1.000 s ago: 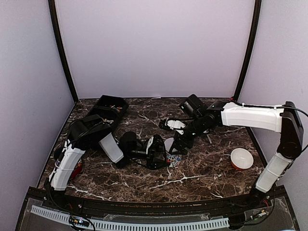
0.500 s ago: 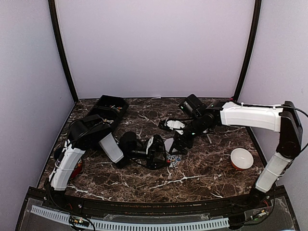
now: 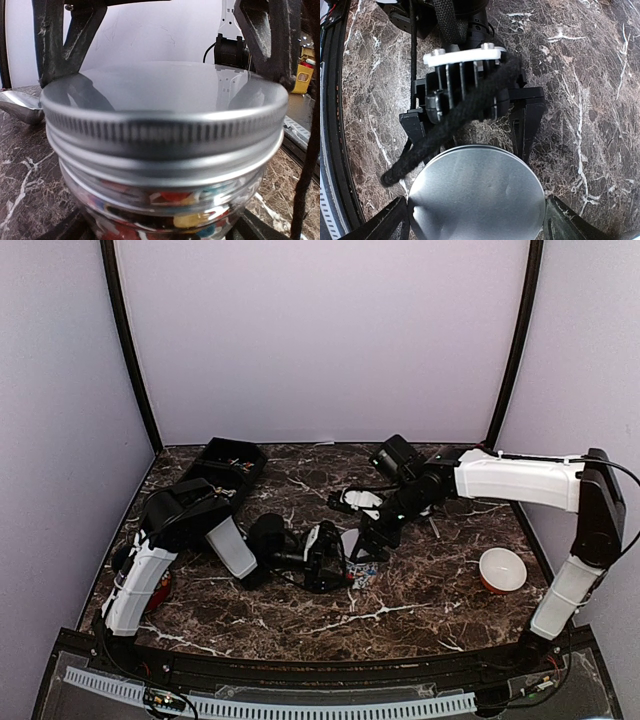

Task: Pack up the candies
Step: Place the box lid on the packing box, then rotate the box lid from the packing box.

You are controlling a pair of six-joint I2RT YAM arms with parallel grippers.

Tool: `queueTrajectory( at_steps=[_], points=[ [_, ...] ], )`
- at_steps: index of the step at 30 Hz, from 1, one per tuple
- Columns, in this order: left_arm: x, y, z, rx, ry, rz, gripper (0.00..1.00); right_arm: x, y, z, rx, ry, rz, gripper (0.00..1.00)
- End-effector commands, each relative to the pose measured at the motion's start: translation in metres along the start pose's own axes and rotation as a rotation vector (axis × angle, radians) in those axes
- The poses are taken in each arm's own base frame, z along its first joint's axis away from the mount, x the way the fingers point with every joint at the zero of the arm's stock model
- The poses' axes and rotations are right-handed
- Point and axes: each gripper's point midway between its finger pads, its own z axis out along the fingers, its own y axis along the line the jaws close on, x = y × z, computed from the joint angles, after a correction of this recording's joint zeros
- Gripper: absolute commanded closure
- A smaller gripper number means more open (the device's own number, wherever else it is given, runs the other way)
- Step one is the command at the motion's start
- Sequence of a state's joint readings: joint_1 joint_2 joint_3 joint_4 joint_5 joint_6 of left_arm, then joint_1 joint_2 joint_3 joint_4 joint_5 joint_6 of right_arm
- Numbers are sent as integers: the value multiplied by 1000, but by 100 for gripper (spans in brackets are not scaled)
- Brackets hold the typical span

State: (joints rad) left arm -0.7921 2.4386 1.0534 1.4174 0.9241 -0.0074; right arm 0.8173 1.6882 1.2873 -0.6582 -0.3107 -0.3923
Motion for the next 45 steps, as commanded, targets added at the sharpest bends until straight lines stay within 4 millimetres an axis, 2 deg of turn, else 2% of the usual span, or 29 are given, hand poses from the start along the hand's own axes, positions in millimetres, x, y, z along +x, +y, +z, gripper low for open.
queueTrajectory(
  at_steps=[1, 5, 11, 21, 26, 33, 38, 45],
  points=[
    [52, -1, -3, -42, 108, -140, 13, -3, 18, 1, -91, 8, -3, 12],
    [53, 1, -3, -50, 112, -141, 13, -4, 19, 0, -95, 3, -5, 12],
    [54, 2, -3, -56, 117, -146, 15, 6, 7, 5, -31, 58, 12, 12],
    [55, 4, -3, -71, 122, -152, 16, 15, 5, 10, 0, 126, 18, 12],
    [55, 11, -5, -112, 132, -151, 18, 13, 1, 8, 16, 138, 33, 12],
    [52, 25, -11, -214, 142, -142, 20, 19, -10, 7, 91, 157, 94, 12],
    [49, 32, -17, -287, 144, -127, 21, 17, -13, 2, 120, 131, 136, 11],
    [45, 39, -24, -357, 134, -115, 21, 9, -32, -2, 227, 71, 229, 10]
  ],
)
